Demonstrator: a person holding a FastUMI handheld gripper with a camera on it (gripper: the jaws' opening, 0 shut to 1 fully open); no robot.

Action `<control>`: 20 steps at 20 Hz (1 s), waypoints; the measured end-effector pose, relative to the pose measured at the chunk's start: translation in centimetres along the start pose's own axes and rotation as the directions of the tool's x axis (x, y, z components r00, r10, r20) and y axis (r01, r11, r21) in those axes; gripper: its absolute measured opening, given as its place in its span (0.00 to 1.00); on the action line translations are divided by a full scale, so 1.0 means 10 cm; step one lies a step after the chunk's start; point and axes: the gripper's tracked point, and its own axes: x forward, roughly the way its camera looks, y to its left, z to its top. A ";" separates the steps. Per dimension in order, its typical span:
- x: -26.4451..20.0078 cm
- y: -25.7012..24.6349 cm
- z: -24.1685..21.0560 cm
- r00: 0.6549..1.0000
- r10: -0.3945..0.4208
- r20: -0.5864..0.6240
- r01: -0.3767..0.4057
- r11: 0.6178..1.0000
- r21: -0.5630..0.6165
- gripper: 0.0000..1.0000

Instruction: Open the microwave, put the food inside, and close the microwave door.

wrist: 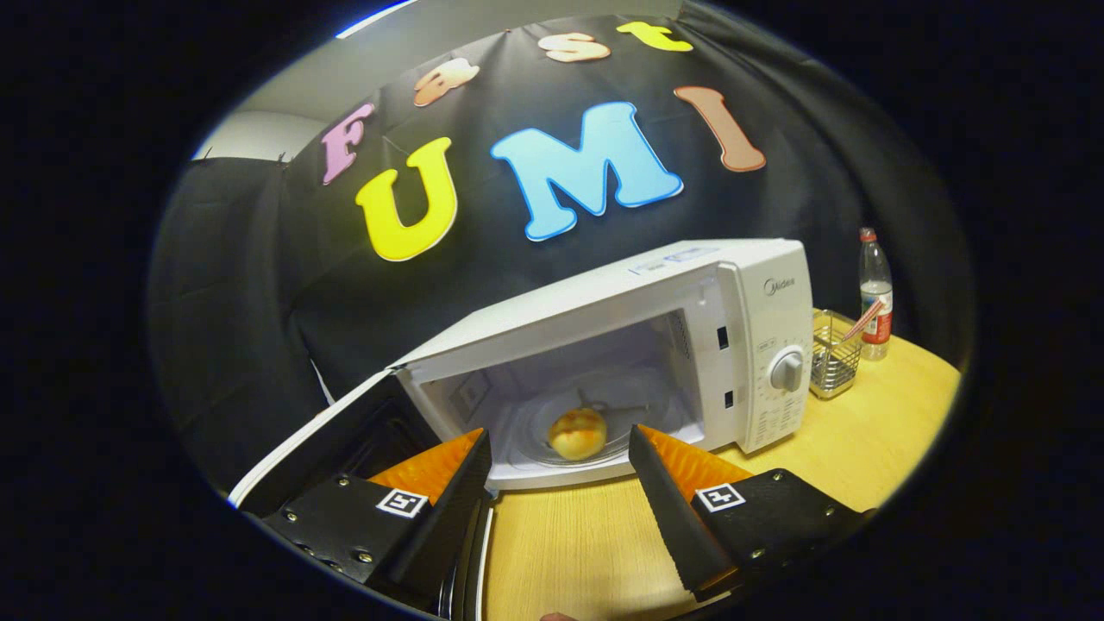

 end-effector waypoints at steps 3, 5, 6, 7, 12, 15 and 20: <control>-0.44 0.13 0.06 1.000 0.019 0.015 -0.019 0.999 -0.041 0.97; -0.71 0.24 0.08 0.999 0.031 0.021 -0.029 0.997 -0.073 0.97; -0.84 0.29 0.09 0.999 0.044 0.026 -0.042 0.995 -0.092 0.97; -0.97 0.38 0.09 0.998 0.057 0.029 -0.054 0.993 -0.108 0.97; -1.53 0.83 0.05 0.989 0.142 0.035 -0.134 0.978 -0.159 0.97; -1.81 1.09 -0.03 0.981 0.194 0.028 -0.185 0.965 -0.183 0.97; -2.12 1.55 -0.25 0.958 0.288 -0.015 -0.283 0.931 -0.232 0.71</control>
